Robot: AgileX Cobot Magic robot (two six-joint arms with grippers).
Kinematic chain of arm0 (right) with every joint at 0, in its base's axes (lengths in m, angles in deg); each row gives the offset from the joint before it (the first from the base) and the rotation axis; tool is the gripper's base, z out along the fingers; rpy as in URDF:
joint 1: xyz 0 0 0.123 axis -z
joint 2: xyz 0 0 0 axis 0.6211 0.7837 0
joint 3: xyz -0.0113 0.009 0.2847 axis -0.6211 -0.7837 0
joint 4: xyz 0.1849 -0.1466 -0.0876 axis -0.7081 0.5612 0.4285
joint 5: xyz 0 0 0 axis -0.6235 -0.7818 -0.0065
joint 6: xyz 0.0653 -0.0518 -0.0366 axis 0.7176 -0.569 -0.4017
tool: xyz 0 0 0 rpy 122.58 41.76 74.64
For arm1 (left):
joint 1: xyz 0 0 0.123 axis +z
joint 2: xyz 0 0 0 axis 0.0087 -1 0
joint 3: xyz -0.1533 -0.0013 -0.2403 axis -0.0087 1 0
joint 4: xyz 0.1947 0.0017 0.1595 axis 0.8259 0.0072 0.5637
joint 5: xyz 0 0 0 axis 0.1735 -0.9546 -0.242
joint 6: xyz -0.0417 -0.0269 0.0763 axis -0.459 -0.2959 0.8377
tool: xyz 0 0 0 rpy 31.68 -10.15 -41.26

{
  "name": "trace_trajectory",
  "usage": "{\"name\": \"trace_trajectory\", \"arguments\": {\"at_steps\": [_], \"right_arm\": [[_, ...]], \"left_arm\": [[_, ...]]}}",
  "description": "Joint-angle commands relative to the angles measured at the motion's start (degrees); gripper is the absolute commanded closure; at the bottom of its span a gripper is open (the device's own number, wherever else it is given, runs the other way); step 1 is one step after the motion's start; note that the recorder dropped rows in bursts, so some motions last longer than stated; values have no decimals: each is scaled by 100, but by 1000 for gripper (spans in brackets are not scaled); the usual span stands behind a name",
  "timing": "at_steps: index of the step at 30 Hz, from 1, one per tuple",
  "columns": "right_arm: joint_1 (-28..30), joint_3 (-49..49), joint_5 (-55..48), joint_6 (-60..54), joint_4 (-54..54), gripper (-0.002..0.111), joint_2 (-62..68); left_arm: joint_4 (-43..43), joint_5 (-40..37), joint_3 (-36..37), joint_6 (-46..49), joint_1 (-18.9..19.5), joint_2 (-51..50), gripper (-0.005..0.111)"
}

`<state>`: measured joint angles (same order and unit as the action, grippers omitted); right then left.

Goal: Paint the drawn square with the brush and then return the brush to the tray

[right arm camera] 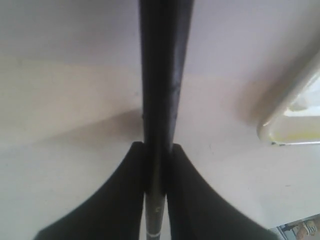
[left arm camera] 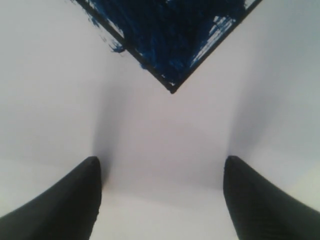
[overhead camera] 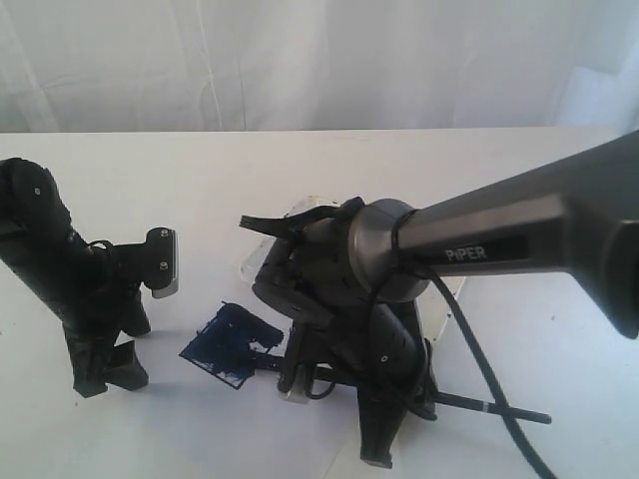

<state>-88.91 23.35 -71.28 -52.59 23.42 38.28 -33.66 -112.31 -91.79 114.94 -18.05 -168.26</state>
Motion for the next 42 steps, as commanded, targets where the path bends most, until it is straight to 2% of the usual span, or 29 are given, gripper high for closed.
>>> {"name": "trace_trajectory", "arguments": {"at_steps": [1,4,18,29,34,42], "right_arm": [[188,-287,-37,-5,200,108,-79],[188,-338,-37,351,445,108,-117],[188,-34,-37,194,342,108,124],[-327,-24,-37,-156,423,108,124],[-203,-24,-37,271,854,108,124],[26,179,-37,539,857,108,191]], "left_arm": [[229,-104,61,18,-33,-67,35],[229,-62,61,18,-33,-67,35],[229,-94,61,18,-33,-67,35],[229,-20,61,18,-33,-67,35],[240,-20,61,18,-33,-67,35],[252,-64,61,18,-33,-67,35]]}}
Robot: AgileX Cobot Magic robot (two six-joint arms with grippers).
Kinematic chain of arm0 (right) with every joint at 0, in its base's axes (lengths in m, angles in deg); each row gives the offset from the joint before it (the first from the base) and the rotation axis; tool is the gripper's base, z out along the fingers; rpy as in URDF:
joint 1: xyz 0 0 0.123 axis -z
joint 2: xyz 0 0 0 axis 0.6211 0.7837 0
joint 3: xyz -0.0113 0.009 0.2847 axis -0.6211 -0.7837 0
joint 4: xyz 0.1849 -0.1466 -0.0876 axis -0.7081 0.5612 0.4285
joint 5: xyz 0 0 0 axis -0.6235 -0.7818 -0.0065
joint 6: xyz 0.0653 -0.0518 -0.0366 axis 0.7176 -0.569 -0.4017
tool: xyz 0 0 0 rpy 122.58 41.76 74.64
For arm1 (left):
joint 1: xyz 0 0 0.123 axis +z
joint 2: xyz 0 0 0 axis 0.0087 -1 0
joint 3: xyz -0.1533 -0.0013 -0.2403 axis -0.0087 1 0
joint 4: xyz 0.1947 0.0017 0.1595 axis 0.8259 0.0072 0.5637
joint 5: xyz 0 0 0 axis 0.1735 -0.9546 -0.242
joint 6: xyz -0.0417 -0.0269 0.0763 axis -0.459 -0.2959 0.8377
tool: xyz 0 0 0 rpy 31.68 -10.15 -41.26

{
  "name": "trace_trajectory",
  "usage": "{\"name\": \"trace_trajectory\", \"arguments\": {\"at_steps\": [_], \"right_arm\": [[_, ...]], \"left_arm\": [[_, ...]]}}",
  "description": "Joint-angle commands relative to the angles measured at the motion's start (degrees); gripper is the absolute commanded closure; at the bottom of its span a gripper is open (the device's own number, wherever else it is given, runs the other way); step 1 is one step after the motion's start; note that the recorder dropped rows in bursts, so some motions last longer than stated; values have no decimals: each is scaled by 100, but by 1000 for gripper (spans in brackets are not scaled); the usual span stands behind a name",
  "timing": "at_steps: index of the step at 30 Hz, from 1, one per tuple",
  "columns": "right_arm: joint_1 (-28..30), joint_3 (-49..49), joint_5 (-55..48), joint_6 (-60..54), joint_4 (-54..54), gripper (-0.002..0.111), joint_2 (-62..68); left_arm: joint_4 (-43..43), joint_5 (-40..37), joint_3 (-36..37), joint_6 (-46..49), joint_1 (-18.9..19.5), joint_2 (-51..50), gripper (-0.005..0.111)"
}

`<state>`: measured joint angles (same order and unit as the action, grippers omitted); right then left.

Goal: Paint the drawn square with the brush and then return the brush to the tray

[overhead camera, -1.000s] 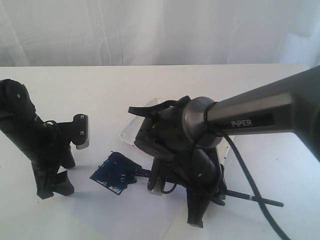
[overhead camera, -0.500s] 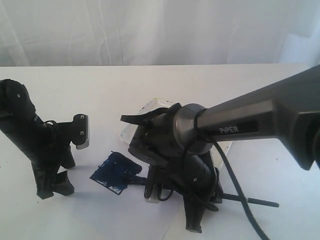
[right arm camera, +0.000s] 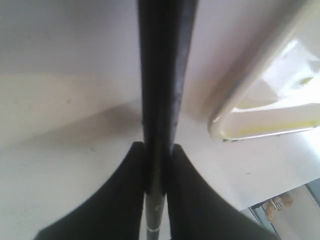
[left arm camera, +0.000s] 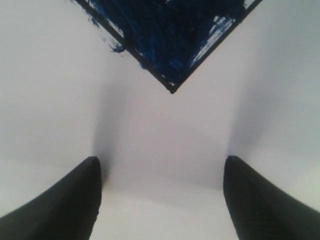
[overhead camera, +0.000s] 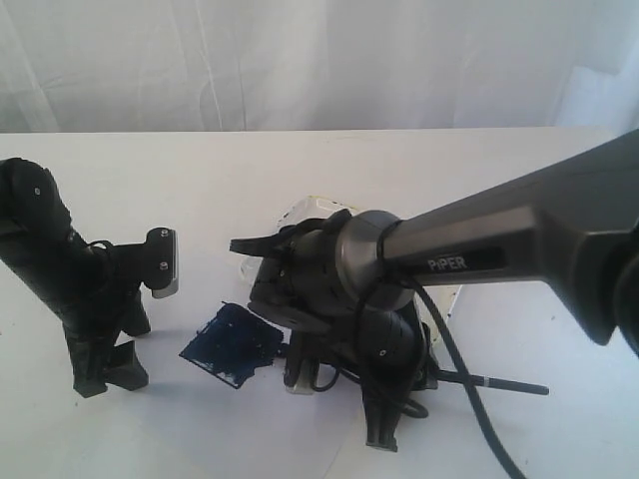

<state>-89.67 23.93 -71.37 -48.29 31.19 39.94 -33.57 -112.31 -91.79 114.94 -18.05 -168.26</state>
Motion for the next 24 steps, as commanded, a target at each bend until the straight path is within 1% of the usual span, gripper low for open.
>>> {"name": "trace_trajectory", "arguments": {"at_steps": [1,16,24], "right_arm": [[102,135,-28,110,80,108,25],[180,174,-28,-89,5,108,25],[192,174,-28,-360,-291,108,25]], "left_arm": [[242,-64,61,18,-33,-67,35],[242,-88,61,18,-33,-67,35],[242,-88,61,18,-33,-67,35]]}}
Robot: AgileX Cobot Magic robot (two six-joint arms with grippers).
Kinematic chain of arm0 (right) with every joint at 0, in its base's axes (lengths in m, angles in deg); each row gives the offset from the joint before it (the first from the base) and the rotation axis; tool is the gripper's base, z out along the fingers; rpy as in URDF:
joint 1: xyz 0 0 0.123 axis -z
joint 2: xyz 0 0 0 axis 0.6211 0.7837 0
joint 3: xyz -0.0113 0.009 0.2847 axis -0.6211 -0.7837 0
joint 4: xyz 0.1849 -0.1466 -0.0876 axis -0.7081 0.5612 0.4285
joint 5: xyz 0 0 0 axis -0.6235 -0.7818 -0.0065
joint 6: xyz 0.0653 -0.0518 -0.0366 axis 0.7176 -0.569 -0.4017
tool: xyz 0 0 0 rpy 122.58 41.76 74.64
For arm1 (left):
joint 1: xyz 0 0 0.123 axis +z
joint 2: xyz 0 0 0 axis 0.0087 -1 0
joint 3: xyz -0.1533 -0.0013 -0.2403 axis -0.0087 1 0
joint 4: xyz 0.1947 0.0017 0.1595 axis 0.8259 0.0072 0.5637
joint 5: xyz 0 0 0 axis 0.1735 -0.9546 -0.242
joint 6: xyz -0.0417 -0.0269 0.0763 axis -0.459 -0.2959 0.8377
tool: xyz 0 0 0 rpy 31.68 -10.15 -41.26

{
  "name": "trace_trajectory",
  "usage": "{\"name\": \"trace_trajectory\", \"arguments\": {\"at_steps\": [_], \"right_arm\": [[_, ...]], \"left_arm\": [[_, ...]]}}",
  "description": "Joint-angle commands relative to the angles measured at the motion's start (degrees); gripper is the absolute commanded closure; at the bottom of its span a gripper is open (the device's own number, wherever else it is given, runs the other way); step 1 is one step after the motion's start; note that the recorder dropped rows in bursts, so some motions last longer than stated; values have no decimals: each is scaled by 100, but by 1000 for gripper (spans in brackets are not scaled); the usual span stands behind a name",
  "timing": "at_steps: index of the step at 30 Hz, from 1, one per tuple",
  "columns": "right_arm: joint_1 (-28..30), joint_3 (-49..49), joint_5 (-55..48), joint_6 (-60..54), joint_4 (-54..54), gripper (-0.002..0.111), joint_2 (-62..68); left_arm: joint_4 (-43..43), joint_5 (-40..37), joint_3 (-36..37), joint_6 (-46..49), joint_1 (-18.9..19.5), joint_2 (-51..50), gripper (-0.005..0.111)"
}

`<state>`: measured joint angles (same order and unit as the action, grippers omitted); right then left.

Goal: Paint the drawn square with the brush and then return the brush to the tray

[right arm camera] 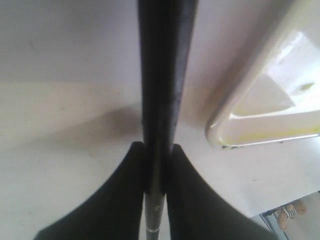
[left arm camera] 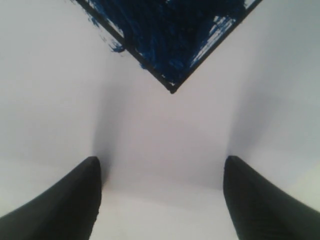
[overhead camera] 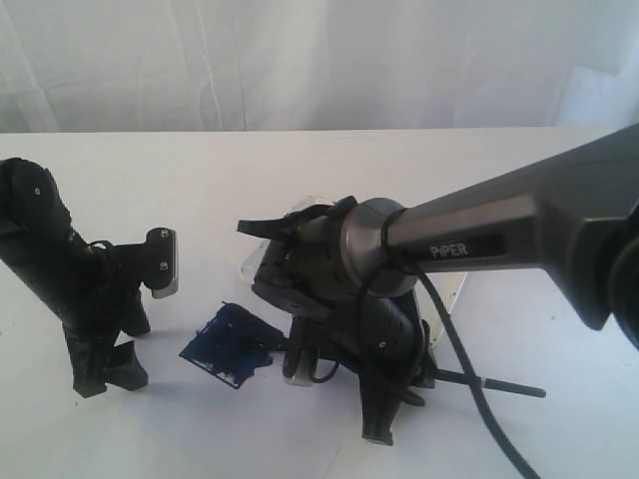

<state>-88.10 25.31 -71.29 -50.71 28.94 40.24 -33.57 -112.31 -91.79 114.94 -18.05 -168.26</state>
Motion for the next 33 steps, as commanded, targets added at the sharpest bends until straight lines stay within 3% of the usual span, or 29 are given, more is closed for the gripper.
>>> {"name": "trace_trajectory", "arguments": {"at_steps": [1,15,33], "right_arm": [[35,36,-36,-117,-66,108,-5],[278,36,-36,-248,-81,108,-5],[171,-122,-36,-403,-441,108,110]], "left_arm": [[242,-88,61,18,-33,-67,35],[242,-114,61,18,-33,-67,35],[242,-93,61,18,-33,-67,35]]}}
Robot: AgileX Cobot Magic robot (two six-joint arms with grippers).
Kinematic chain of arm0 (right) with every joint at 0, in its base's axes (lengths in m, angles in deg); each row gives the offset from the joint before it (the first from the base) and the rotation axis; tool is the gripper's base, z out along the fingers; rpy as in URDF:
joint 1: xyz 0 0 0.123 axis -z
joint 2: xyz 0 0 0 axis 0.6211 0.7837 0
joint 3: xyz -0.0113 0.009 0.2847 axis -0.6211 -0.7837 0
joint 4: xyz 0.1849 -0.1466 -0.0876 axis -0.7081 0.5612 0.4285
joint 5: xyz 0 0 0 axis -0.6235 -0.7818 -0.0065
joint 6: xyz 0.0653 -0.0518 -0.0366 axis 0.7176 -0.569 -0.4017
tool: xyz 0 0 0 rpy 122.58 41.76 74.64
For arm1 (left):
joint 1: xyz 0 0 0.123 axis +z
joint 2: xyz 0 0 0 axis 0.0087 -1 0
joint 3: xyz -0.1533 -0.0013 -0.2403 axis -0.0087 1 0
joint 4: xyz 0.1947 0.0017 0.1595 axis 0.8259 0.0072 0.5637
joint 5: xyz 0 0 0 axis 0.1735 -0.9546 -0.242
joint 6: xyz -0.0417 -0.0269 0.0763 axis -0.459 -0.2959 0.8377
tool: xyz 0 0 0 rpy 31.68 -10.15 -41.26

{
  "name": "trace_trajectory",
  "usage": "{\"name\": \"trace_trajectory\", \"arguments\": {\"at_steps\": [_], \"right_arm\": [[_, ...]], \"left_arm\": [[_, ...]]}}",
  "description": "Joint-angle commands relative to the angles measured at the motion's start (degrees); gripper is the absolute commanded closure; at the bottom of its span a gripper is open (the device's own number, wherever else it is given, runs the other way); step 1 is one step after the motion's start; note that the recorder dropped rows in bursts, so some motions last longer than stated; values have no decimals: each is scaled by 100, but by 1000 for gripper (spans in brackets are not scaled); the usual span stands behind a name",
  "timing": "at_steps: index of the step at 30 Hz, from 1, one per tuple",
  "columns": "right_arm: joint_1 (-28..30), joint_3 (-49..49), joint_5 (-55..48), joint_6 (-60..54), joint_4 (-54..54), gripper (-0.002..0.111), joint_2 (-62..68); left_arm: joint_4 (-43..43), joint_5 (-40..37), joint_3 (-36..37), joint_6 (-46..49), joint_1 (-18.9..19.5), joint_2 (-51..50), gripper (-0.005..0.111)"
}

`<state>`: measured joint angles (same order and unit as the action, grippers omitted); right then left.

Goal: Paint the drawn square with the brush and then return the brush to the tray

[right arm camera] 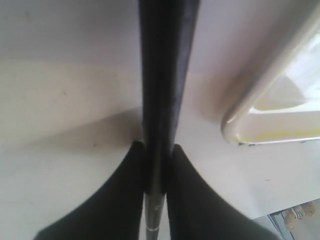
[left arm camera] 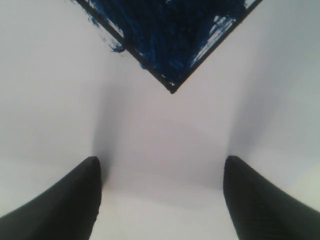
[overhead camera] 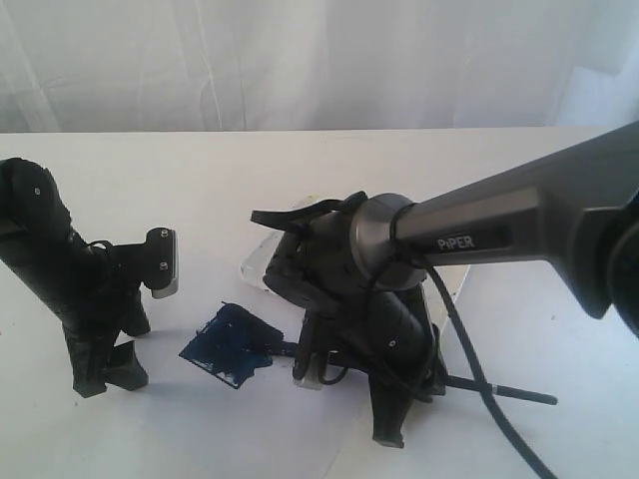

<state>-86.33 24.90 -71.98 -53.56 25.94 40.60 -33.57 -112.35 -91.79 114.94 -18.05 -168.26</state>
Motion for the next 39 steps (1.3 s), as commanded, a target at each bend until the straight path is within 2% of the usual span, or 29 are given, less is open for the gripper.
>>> {"name": "trace_trajectory", "arguments": {"at_steps": [1,11,18,27,34,39], "right_arm": [[-30,-81,33,-133,-131,108,74],[-336,-46,33,-140,-64,108,74],[-199,-46,33,244,409,108,82],[-88,-46,33,528,451,108,82],[-498,-46,33,279,451,108,82],[-498,1,33,333,533,108,82]], "left_arm": [[242,-89,61,18,-33,-67,35],[242,-66,61,18,-33,-67,35],[242,-66,61,18,-33,-67,35],[242,-66,61,18,-33,-67,35],[242,-66,61,18,-33,-67,35],[242,-66,61,18,-33,-67,35]]}}
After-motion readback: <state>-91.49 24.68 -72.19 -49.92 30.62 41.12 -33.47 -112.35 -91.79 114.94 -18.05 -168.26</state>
